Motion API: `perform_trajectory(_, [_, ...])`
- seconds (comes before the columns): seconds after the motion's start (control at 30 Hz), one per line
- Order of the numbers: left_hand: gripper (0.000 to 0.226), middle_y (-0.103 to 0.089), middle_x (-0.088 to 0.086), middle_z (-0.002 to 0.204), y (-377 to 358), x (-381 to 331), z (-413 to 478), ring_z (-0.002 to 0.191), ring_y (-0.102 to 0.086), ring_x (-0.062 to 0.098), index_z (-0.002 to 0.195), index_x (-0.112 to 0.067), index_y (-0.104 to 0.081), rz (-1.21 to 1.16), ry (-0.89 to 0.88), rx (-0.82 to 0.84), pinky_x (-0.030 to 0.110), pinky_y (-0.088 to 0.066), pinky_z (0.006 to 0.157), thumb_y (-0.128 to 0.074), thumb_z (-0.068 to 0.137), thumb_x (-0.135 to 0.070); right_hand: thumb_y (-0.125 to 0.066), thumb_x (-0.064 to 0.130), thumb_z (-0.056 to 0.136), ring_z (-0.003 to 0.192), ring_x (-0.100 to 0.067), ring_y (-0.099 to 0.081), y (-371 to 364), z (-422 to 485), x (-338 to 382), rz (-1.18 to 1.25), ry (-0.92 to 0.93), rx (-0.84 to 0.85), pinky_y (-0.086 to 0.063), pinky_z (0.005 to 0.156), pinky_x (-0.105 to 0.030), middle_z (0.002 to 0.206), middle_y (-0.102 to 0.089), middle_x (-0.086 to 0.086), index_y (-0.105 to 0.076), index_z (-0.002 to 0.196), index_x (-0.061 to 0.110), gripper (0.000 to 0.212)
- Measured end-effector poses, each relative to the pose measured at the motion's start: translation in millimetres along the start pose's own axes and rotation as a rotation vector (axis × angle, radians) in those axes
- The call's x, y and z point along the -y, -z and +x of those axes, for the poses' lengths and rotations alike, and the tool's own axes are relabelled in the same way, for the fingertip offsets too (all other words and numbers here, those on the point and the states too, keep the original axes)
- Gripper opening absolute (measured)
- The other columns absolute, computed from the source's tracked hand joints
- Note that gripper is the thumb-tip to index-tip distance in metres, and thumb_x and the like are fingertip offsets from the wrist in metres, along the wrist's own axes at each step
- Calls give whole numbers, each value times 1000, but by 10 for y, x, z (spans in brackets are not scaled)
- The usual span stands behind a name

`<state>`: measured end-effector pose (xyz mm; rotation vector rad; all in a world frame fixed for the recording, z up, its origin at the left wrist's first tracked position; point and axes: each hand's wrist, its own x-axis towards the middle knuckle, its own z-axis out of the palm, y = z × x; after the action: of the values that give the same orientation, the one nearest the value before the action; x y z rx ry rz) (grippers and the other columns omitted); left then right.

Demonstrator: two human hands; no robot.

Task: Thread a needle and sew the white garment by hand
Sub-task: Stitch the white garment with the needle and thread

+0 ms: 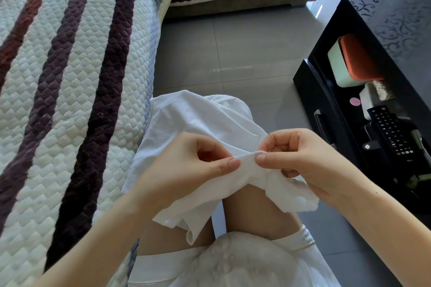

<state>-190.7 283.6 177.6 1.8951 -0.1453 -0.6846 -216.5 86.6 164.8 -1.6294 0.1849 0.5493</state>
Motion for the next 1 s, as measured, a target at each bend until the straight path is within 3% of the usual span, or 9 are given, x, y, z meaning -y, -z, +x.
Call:
perform_trajectory(0.1, [12,-64,-6,55,9,-3,-12,52,-54,-1,62,-18,-73,10,5,-30,11,-41,50,-81,67,-25,-73,23,62,54,-12,-37,11,-6,1,16,2,19,-27,44,-15,59,-52,-2,-69,61,19,6])
perform_trajectory(0.23, [15,-59,-10,52,-21,14,-22,49,-49,-1,60,-22,-71,26,-62,-123,11,-38,51,-84,66,-16,-75,26,63,55,-13,-37,11,-12,2,37,10,11,-27,45,-16,59,-52,-2,-69,61,19,10])
perform_trajectory(0.37, [13,-66,-8,61,-23,50,-12,58,-57,-1,65,-23,-72,-41,-148,-95,11,-43,58,-85,66,-25,-76,30,64,54,-12,-37,9,-10,3,47,23,-12,-27,45,-16,59,-54,-1,-70,61,19,13])
perform_trajectory(0.53, [11,-68,-5,70,-46,106,-9,68,-63,7,75,-20,-69,-23,-173,-76,20,-49,64,-68,74,-31,-85,24,61,47,-8,-34,-10,-22,21,65,14,-16,-26,43,-14,57,-51,-1,-68,59,18,18])
perform_trajectory(0.7, [17,-70,-10,76,-115,122,12,78,-66,4,79,-24,-69,15,-95,-94,22,-47,71,-59,76,-37,-73,17,74,44,-6,-35,-46,5,17,109,-19,-43,-27,41,-13,55,-51,0,-66,58,16,17])
perform_trajectory(0.83, [24,-74,-2,81,-130,103,21,82,-70,12,83,-21,-74,-77,-2,-56,33,-54,76,-67,72,-41,-72,14,79,46,-7,-34,-55,28,5,92,-30,-46,-26,42,-15,57,-50,-3,-67,59,16,20])
perform_trajectory(0.9, [25,-74,2,82,-134,86,23,82,-70,14,85,-17,-75,-135,25,-35,29,-54,75,-76,74,-40,-72,16,78,47,-8,-35,-48,42,2,82,-35,-37,-26,43,-16,60,-51,-5,-67,61,16,18])
perform_trajectory(1.0, [20,-74,7,83,-135,69,44,82,-71,14,86,-12,-76,-209,68,-25,22,-53,70,-71,77,-28,-78,22,74,50,-10,-35,-30,61,-6,65,-43,-8,-26,45,-17,62,-53,-5,-69,64,15,15])
